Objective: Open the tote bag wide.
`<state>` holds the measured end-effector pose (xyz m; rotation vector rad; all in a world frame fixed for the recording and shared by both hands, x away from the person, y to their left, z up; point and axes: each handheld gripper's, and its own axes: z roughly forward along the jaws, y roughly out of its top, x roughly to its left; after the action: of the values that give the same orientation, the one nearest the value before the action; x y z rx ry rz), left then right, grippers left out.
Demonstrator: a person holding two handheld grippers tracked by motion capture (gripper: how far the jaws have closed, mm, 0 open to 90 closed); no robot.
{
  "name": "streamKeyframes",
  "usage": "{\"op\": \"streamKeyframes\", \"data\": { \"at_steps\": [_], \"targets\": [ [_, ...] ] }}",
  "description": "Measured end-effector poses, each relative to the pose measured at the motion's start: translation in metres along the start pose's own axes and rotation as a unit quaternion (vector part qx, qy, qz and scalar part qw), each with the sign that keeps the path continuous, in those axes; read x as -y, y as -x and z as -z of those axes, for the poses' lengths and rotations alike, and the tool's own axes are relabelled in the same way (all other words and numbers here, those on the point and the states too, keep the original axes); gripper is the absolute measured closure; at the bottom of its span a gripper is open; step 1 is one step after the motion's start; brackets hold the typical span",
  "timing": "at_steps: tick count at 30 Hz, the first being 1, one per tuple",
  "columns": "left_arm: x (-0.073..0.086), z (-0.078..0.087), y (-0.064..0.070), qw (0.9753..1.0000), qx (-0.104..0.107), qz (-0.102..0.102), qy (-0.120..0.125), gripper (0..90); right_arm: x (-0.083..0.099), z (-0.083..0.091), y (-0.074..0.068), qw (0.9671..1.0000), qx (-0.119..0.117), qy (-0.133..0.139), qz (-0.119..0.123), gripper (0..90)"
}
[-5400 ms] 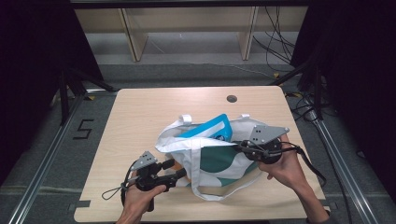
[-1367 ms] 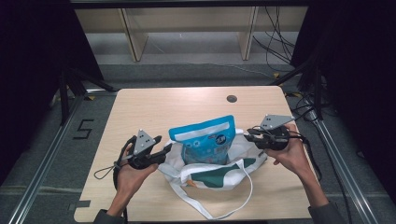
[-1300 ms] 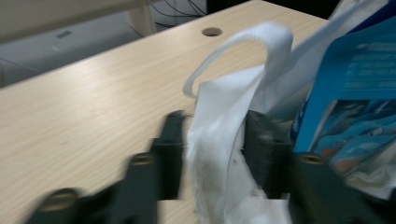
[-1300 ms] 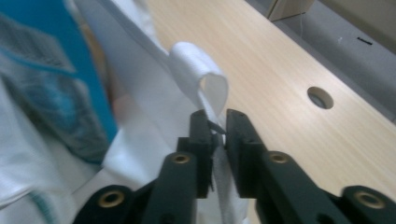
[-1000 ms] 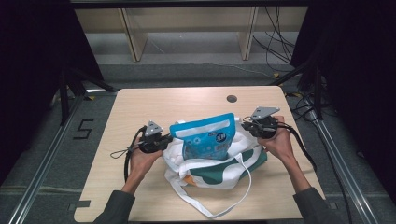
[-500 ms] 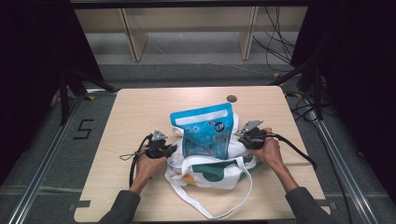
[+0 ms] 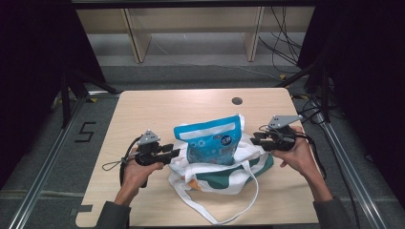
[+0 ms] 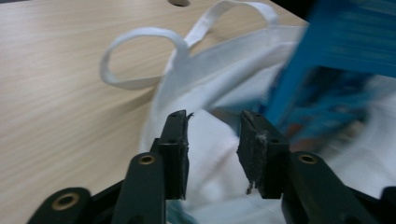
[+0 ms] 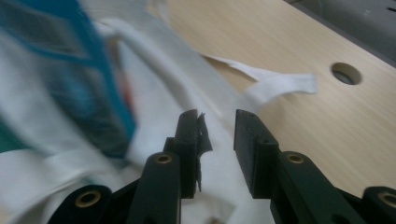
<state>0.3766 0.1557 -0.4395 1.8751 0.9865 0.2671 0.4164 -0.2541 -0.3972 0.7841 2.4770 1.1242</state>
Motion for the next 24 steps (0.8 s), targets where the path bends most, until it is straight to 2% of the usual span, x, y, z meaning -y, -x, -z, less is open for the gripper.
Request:
{"op": "streamKeyframes", "data": {
  "at_steps": [1, 2, 3, 4, 6, 8, 10, 11, 13, 14, 15, 16, 18, 20, 22, 23, 24],
  "targets": [
    [0.003, 0.003, 0.005, 0.9999, 0.004, -0.009, -0.002, 64.9, 0.001, 0.005, -0.008, 0.9999, -0.012, -0.001, -0.004, 71.3],
    [0.006, 0.004, 0.01, 0.9998, 0.012, -0.012, 0.001, 66.3, 0.001, 0.007, -0.014, 0.9998, -0.019, 0.003, 0.007, 71.4],
    [0.012, 0.006, 0.016, 0.9995, 0.03, 0.002, 0.002, 68.0, 0.002, 0.009, -0.02, 0.9996, -0.023, 0.003, 0.013, 71.5],
    [0.012, 0.006, 0.016, 0.9995, 0.03, 0.002, 0.002, 71.5, 0.002, 0.009, -0.02, 0.9996, -0.023, 0.003, 0.013, 71.5],
    [0.018, 0.005, 0.021, 0.9992, 0.038, 0.011, 0.006, 73.6, 0.005, 0.008, -0.033, 0.999, -0.043, 0.005, 0.012, 76.2],
    [0.024, 0.002, 0.023, 0.9989, 0.046, 0.002, 0.0, 77.6, 0.009, 0.005, -0.043, 0.9986, -0.049, -0.002, 0.019, 84.2],
    [0.033, -0.005, 0.025, 0.9992, 0.038, -0.007, -0.009, 80.9, 0.014, 0.0, -0.048, 0.9976, -0.048, -0.02, 0.046, 88.7],
    [0.037, -0.009, 0.025, 0.9992, 0.036, -0.008, -0.015, 81.8, 0.018, -0.002, -0.053, 0.9975, -0.048, -0.038, 0.036, 89.9],
    [0.044, -0.017, 0.023, 0.9993, 0.025, -0.011, -0.027, 82.2, 0.024, -0.006, -0.057, 0.997, -0.047, -0.045, 0.042, 90.0],
    [0.047, -0.02, 0.022, 0.9992, 0.017, -0.014, -0.034, 81.9, 0.027, -0.007, -0.06, 0.9965, -0.047, -0.055, 0.042, 90.0],
    [0.049, -0.023, 0.023, 0.9993, 0.013, -0.005, -0.035, 81.9, 0.03, -0.01, -0.063, 0.9959, -0.048, -0.063, 0.043, 90.0],
    [0.051, -0.025, 0.024, 0.999, 0.008, -0.01, -0.042, 81.9, 0.034, -0.014, -0.066, 0.9949, -0.048, -0.075, 0.048, 90.0],
    [0.052, -0.028, 0.024, 0.9971, -0.005, -0.045, -0.06, 82.7, 0.041, -0.026, -0.071, 0.9924, -0.044, -0.1, 0.057, 90.0],
    [0.055, -0.034, 0.023, 0.996, -0.016, -0.061, -0.063, 83.7, 0.048, -0.039, -0.073, 0.9902, -0.037, -0.121, 0.058, 90.0],
    [0.058, -0.039, 0.023, 0.9963, -0.021, -0.05, -0.066, 85.7, 0.055, -0.053, -0.072, 0.9892, -0.02, -0.129, 0.066, 90.0],
    [0.058, -0.04, 0.022, 0.996, -0.018, -0.053, -0.071, 86.0, 0.057, -0.055, -0.072, 0.9892, -0.021, -0.133, 0.059, 90.0],
    [0.059, -0.042, 0.023, 0.996, -0.024, -0.055, -0.066, 86.1, 0.058, -0.059, -0.07, 0.9896, -0.02, -0.129, 0.06, 90.0]
  ]
}}
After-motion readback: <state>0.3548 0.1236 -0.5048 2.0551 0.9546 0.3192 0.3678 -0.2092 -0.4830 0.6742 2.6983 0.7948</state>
